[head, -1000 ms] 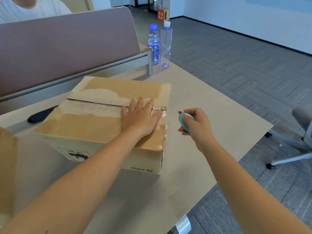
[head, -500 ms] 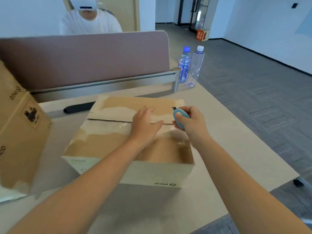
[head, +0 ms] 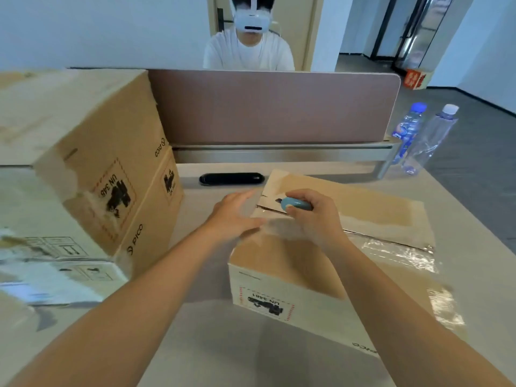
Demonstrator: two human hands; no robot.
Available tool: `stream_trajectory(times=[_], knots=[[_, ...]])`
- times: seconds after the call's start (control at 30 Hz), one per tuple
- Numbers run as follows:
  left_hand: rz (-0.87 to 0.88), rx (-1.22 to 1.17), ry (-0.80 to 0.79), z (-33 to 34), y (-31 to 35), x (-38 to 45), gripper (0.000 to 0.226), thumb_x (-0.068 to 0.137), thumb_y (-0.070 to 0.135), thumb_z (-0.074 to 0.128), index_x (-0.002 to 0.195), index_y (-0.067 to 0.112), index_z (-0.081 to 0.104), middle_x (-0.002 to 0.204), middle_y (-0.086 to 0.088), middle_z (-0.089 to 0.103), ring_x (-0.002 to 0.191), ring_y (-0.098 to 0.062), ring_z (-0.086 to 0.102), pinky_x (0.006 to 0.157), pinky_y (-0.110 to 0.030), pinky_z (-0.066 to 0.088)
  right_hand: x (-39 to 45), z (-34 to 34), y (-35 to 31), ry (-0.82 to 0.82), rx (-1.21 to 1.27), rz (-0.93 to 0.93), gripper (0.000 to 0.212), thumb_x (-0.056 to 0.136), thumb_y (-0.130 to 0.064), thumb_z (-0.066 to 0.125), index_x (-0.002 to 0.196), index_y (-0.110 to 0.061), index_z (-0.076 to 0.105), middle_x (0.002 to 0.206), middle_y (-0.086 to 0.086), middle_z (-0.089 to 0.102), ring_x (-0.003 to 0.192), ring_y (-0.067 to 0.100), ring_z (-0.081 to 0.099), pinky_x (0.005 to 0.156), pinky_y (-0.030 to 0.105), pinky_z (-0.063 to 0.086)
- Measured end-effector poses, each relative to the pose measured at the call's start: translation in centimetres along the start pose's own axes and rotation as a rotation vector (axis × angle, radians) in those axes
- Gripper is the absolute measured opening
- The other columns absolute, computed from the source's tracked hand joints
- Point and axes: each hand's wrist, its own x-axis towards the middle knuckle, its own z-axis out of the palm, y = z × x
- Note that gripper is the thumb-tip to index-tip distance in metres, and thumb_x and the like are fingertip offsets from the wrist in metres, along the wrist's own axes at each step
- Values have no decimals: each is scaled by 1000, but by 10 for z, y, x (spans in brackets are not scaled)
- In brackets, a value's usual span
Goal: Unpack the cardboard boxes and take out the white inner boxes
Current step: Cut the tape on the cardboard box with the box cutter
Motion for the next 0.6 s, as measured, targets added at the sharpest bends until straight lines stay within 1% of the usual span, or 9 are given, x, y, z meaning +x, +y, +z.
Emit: stream_trajectory(times=[0.1, 0.2, 0.27, 0.33, 0.37, 0.43, 0.5, 0.57, 0.6], knots=[[31, -61, -118, -2, -18, 18, 75, 84, 33, 66, 146, 29, 24, 154, -3, 17, 142, -22, 16, 116, -41, 18, 3, 16, -1, -3, -167, -14, 28, 87, -2, 56, 113, -10, 64, 113, 0, 61, 104, 14, 51, 91, 19, 37], [75, -128, -229, -3, -27, 31, 77, 81, 33, 69, 144, 37, 25, 155, -5, 13, 143, -22, 11, 117, -41, 16, 3, 24, -3, 8, -302, -35, 32, 88, 0, 52, 116, -10, 63, 123, 5, 59, 114, 17, 50, 86, 10, 32], [95, -148, -285, -4, -33, 39, 79, 79, 34, 70, 144, 39, 24, 156, -4, 8, 144, -21, 8, 117, -39, 14, 3, 28, -5, 14, -378, -46, 34, 88, 2, 51, 118, -10, 62, 123, 8, 58, 114, 19, 50, 81, 7, 28], [114, -161, -329, -5, -37, 43, 82, 76, 38, 71, 143, 42, 24, 156, -3, 6, 144, -20, 7, 116, -38, 13, 4, 33, -7, 13, -425, -44, 35, 88, 2, 50, 119, -10, 61, 122, 11, 58, 114, 23, 51, 82, 9, 28], [118, -171, -348, -5, -38, 44, 86, 72, 44, 73, 143, 44, 23, 156, -1, 6, 144, -21, 7, 116, -39, 14, 5, 35, -9, 7, -447, -43, 36, 87, 1, 50, 120, -10, 60, 121, 12, 58, 114, 24, 51, 84, 11, 30], [125, -193, -375, -3, -43, 46, 102, 53, 63, 75, 139, 51, 23, 156, 1, 10, 144, -20, 11, 117, -42, 15, 5, 40, -12, -13, -488, -52, 38, 86, 0, 51, 122, -9, 59, 118, 16, 58, 111, 27, 53, 87, 18, 34], [141, -231, -388, 0, -48, 50, 108, 39, 75, 71, 135, 58, 24, 155, 5, 15, 143, -16, 15, 117, -44, 18, 5, 43, -16, -38, -530, -63, 38, 86, -1, 52, 123, -8, 59, 116, 19, 58, 108, 30, 54, 87, 22, 36], [164, -267, -401, 2, -54, 52, 106, 38, 78, 70, 133, 60, 27, 154, 9, 20, 142, -13, 18, 116, -44, 20, 6, 44, -18, -64, -584, -73, 40, 85, -3, 54, 124, -8, 58, 116, 19, 57, 106, 31, 54, 85, 22, 36], [171, -276, -405, 2, -54, 52, 102, 42, 75, 73, 133, 60, 28, 153, 10, 21, 142, -13, 19, 116, -44, 20, 7, 44, -19, -79, -612, -78, 40, 84, -4, 56, 124, -9, 57, 116, 18, 57, 105, 30, 54, 82, 20, 35]])
